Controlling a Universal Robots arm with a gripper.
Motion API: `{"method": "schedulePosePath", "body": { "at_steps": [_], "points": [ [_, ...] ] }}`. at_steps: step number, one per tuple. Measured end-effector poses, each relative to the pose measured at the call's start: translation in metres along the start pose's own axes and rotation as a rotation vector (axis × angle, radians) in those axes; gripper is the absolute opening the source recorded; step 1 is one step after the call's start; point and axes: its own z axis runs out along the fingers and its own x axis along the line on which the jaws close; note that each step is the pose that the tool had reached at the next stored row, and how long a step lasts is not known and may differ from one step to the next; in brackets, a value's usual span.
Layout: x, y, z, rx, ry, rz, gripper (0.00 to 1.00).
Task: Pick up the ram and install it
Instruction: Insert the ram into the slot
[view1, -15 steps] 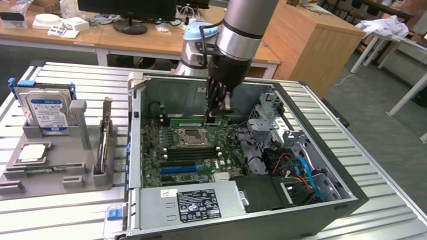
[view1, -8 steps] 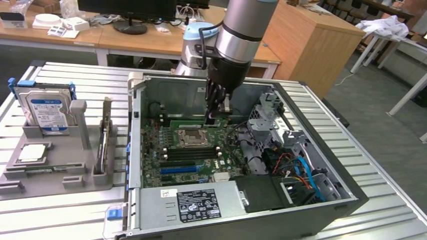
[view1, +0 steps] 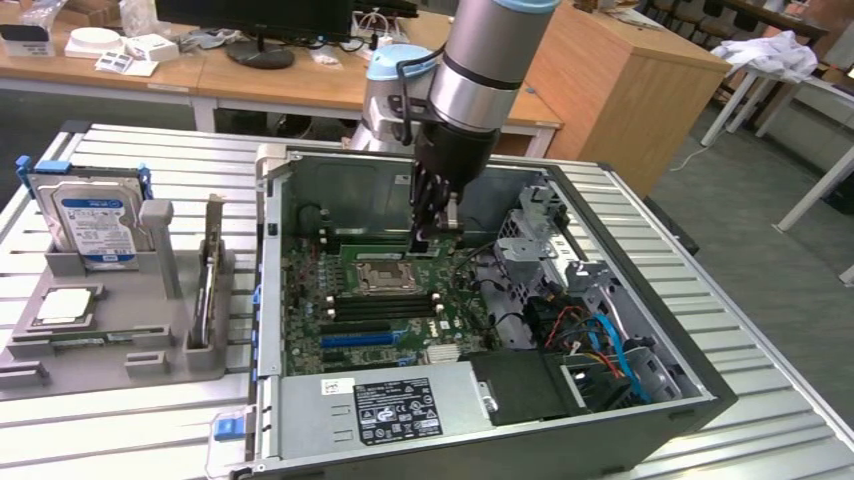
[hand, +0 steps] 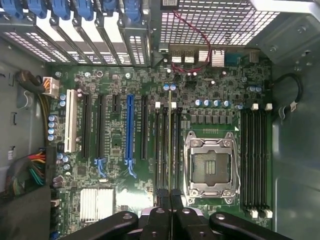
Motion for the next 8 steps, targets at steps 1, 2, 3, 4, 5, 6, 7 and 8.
{"method": "schedulePosePath", "body": {
  "at_steps": [1, 2, 3, 4, 5, 6, 7, 8],
  "points": [
    [0.0000, -0.0001, 0.0009, 0.0001, 0.0000, 0.000, 0.11],
    [0.0000, -0.0001, 0.0019, 0.0000, 0.0000, 0.000, 0.11],
    [0.0000, -0.0002, 0.0029, 0.0000, -0.0001, 0.000, 0.11],
    [0.0001, -0.0002, 0.0040, 0.0000, -0.0001, 0.000, 0.11],
    [0.0001, -0.0003, 0.0051, 0.0000, 0.0000, 0.000, 0.11],
    [0.0001, -0.0004, 0.0062, 0.0001, 0.0000, 0.000, 0.11],
    [0.0002, -0.0004, 0.0073, 0.0000, 0.0000, 0.000, 0.11],
    [0.0002, -0.0005, 0.0086, 0.0001, -0.0001, 0.000, 0.11]
  ]
}}
